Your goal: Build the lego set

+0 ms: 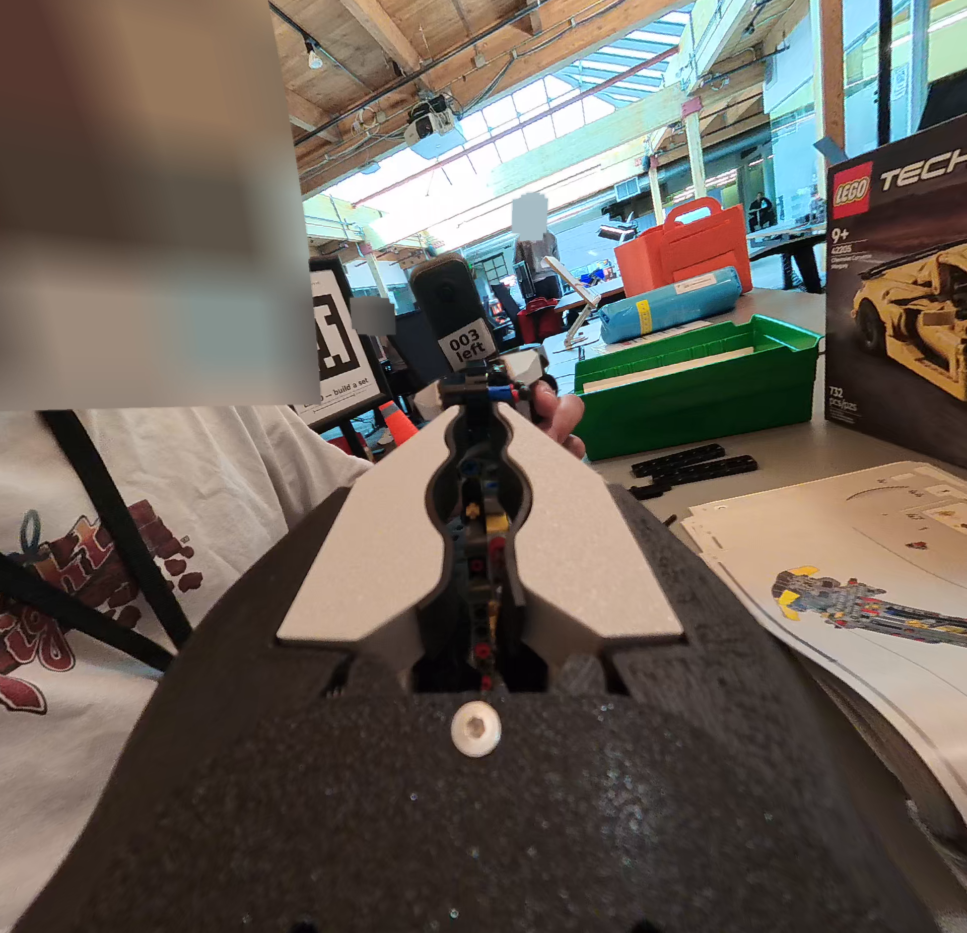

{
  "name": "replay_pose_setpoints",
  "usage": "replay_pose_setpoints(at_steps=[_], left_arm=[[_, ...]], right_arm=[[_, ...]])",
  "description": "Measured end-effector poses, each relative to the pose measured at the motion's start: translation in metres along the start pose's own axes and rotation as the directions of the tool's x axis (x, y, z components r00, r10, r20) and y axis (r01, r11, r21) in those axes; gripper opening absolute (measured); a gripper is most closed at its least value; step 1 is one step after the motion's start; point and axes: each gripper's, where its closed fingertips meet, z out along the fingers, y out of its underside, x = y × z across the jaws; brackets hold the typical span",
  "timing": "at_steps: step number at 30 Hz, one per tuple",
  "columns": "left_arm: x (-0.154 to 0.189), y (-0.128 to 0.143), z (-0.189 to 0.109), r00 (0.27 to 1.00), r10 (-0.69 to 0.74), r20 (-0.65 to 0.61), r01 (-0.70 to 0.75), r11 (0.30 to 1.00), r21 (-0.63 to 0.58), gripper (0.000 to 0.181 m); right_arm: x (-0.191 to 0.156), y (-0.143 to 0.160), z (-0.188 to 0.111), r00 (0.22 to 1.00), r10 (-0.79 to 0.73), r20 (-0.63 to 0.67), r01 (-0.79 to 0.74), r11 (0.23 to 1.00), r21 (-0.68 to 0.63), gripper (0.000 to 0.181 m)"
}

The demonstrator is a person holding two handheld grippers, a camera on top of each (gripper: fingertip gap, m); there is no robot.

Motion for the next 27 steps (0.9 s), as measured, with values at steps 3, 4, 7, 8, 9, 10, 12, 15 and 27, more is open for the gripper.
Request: replay_pose_setpoints(at_steps=[3,4,7,8,9,10,12,15,27], left_arm=[[-0.0017,0.0024,-0.0005,1.000,0.002,0.009,-0.002,1.000,-0.022,0.022],[-0.0020,0.0022,-0.0008,1.000,-0.008,0.008,0.008,1.000,-0.022,0.020],[-0.0024,0.0007,-0.0011,1.000,-0.031,0.006,0.031,0.999,-0.013,0.017],[-0.0025,0.0001,-0.0010,0.999,-0.034,0.008,0.034,0.999,-0.009,0.017],[-0.0026,-0.0004,-0.0011,0.999,-0.030,0.011,0.030,1.000,-0.004,0.017],[-0.0018,-0.0013,-0.0013,1.000,-0.024,0.010,0.024,1.000,0.004,0.017],[0.0000,-0.0036,-0.0022,1.000,-0.022,0.000,0.022,1.000,0.020,0.017],[-0.0003,-0.0045,-0.0029,0.999,-0.035,-0.010,0.035,0.999,0.028,0.017],[-0.0014,-0.0042,-0.0011,0.999,-0.030,0.021,0.029,0.998,0.058,0.018]], right_arm=[[-0.0002,0.0004,0.0001,0.999,0.030,0.021,-0.031,0.999,0.010,0.006],[-0.0004,0.0006,0.0004,0.999,0.031,0.023,-0.031,0.999,0.011,0.006],[-0.0019,0.0007,0.0014,0.998,0.044,0.038,-0.044,0.999,0.009,0.006],[-0.0018,0.0009,0.0014,0.998,0.054,0.044,-0.054,0.999,0.007,0.006],[-0.0019,0.0015,0.0016,0.997,0.064,0.050,-0.064,0.998,0.003,0.007],[-0.0029,0.0018,0.0019,0.995,0.074,0.060,-0.074,0.997,-0.001,0.007],[-0.0055,0.0019,0.0029,0.992,0.093,0.081,-0.092,0.996,-0.012,0.007],[-0.0056,0.0021,0.0038,0.991,0.101,0.088,-0.100,0.995,-0.017,0.007],[-0.0043,0.0033,0.0016,0.986,0.143,0.091,-0.140,0.989,-0.040,0.006]])
